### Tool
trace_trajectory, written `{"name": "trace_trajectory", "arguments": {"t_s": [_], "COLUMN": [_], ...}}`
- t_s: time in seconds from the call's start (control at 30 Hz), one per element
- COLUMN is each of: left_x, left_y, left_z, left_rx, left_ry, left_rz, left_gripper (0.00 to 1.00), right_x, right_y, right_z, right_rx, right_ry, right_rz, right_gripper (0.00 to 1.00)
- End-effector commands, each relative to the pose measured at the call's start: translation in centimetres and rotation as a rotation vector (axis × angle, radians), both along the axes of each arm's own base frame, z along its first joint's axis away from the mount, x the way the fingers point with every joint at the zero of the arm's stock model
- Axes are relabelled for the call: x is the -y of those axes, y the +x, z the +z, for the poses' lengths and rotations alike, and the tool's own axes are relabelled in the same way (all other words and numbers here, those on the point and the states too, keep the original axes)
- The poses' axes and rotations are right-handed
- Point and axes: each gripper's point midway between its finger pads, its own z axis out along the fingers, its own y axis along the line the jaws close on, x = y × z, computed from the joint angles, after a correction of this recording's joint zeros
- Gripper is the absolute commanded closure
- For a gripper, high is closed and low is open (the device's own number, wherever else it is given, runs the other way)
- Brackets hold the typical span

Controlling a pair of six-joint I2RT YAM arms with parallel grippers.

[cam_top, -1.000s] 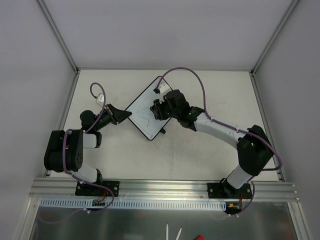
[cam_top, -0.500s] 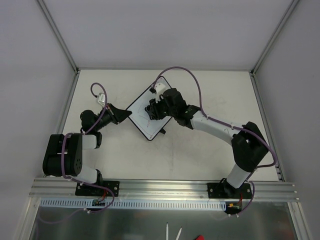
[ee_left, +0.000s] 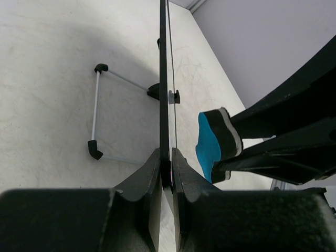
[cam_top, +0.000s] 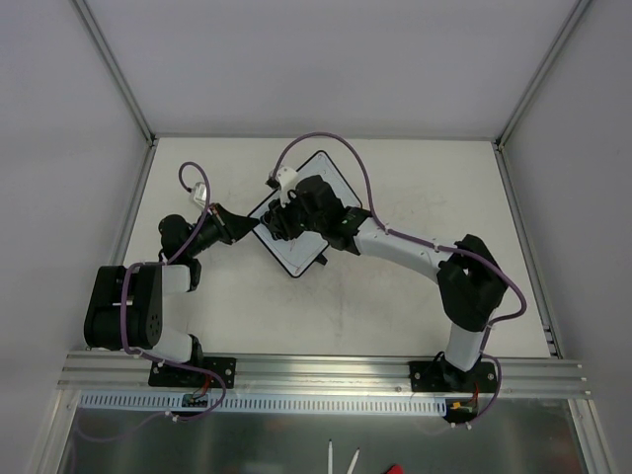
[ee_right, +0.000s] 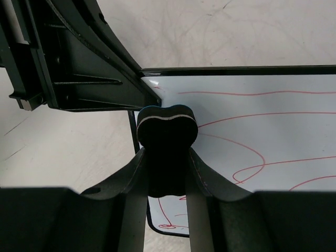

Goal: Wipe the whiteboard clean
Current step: Hold the whiteboard at the whiteboard stand.

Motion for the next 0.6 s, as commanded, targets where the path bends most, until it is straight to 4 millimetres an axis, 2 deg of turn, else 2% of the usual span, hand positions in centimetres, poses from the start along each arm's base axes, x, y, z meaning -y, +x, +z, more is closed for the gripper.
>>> {"name": "trace_trajectory", "arguments": {"t_s": [0.0, 0.23, 0.57], "left_x": [0.1, 0.0, -0.4], "left_y": [1.0, 1.3, 1.4], "left_z": [2.0, 2.0, 1.5], "left_rx": [0.125, 0.082, 0.053], "left_ry": [0.049, 0.036, 0.048], "left_rz": [-0.003, 0.007, 0.047], "left_gripper": [1.00, 1.00, 1.00], "right_x": [-1.0, -1.1, -1.9], "right_y": [0.9, 2.2, 3.1], "right_z": [2.1, 1.7, 2.2], "right_rx": [0.068, 0.102, 0.124], "right_ry": [0.030, 0.022, 0.025], "right_rz": [-0.002, -0.051, -0.070], "right_gripper": [1.00, 1.00, 1.00]}}
